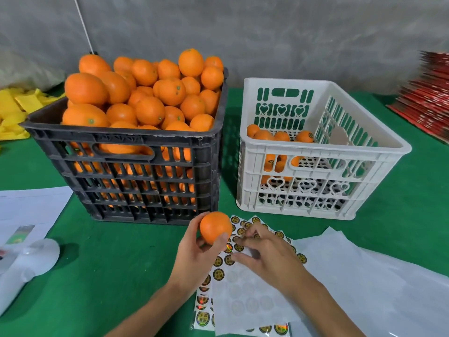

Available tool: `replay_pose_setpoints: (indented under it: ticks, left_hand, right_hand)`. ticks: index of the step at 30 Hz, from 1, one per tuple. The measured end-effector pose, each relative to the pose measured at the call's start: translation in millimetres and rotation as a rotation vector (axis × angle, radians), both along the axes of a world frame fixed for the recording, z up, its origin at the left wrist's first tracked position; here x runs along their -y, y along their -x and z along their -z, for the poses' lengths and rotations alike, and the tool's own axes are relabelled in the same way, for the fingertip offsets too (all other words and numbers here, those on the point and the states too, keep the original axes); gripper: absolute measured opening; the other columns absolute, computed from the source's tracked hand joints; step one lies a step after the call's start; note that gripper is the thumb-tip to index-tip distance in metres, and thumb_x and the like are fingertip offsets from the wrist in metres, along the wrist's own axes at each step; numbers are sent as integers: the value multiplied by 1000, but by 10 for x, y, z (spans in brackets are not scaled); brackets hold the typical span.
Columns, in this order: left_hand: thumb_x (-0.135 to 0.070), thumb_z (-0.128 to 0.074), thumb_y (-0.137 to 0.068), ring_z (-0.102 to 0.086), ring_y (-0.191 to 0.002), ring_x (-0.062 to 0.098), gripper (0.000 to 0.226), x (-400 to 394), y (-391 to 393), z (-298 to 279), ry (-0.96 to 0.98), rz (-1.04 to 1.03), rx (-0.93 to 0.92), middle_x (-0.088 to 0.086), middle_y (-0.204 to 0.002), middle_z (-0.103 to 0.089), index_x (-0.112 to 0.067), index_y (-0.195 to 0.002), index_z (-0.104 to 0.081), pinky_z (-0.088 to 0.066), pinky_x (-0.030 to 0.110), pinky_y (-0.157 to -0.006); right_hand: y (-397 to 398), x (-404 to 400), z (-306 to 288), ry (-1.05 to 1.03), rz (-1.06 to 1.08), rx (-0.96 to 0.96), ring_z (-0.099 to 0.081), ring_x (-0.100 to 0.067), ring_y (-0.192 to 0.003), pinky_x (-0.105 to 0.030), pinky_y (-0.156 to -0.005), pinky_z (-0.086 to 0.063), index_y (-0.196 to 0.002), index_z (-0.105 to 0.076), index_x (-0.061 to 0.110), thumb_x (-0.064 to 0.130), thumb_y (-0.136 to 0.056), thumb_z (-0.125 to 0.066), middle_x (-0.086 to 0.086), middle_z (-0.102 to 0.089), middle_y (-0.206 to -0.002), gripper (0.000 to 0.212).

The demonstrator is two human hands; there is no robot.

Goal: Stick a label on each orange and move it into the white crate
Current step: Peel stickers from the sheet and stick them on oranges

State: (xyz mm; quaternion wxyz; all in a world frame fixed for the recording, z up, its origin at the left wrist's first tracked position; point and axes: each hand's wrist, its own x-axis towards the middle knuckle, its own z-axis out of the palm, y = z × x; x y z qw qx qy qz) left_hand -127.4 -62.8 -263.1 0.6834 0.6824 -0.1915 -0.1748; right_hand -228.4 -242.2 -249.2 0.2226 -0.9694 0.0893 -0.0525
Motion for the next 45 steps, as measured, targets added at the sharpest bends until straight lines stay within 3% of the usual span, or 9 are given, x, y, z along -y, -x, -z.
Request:
replay_pose_setpoints:
  ticks: [4,8,13,15,22,31,37,41,45]
  left_hand:
    - [-60,-79,-75,-77,-100,23,67,1,12,6,-8,3,13,-7,-119,-71,-45,-135,-53,-62,30,-84]
    - [-56,-79,-77,-76,-99,22,66,9,31,2,-44,18,40,-4,-123,-68,-45,-136,-51,-63,35,-86]
    - [-34,-80,-91,-76,-100,20,53,6,15,8,-56,18,50,-2,-125,-67,-43,-135,-51,-61,28,-82]
    - [-32,-79,-92,-76,-99,19,53,10,18,6,-63,19,55,-3,-125,-67,-43,-135,-51,-60,26,-81]
    - [-56,-76,-79,-76,-98,20,63,5,29,-11,-78,6,65,-4,-124,-67,-42,-135,-51,-61,31,-84]
    - [-65,-74,-73,-76,-97,22,71,7,22,26,-58,14,97,-3,-123,-66,-43,-136,-51,-62,31,-81]
    - [-67,-74,-74,-77,-98,23,71,12,8,49,-50,19,95,-3,-125,-66,-44,-138,-50,-63,35,-86]
    - [-64,-75,-78,-77,-96,25,64,10,-3,68,-23,17,75,-3,-125,-67,-51,-135,-50,-63,35,-84]
    - [-61,-76,-80,-76,-100,26,55,10,-18,78,-2,9,65,-7,-120,-70,-57,-130,-52,-63,38,-87]
  right_hand:
    - [7,3,63,-31,40,53,-48,8,-73,-8,-61,-27,-120,-75,36,64,-92,-61,26,-42,-103,41]
    - [0,-26,80,-9,80,105,-51,0,-76,-22,-60,-38,-111,-77,38,55,-97,-62,25,-47,-103,27]
    - [24,-55,56,41,64,77,-46,4,-77,-23,-66,-38,-117,-75,38,77,-85,-54,22,-52,-111,55]
    - [22,-56,58,65,67,67,-44,4,-78,-22,-66,-35,-117,-75,37,73,-88,-56,22,-51,-113,50]
    - [46,-91,23,53,47,65,-54,3,-84,-21,-66,-35,-119,-76,34,80,-83,-50,21,-54,-113,63]
    - [55,-124,60,29,99,143,-51,1,-78,-23,-65,-41,-110,-79,35,53,-98,-60,21,-55,-109,29]
    - [57,-110,45,30,70,92,-54,1,-81,-18,-68,-39,-120,-74,36,87,-77,-50,26,-43,-104,71]
    - [93,-96,-4,30,13,73,-50,1,-89,-10,-72,-30,-127,-68,43,91,-73,-53,24,-45,-108,74]
    - [122,-92,-42,38,-139,62,-38,4,-107,-15,-93,-27,-130,-67,46,87,-78,-57,27,-46,-126,67]
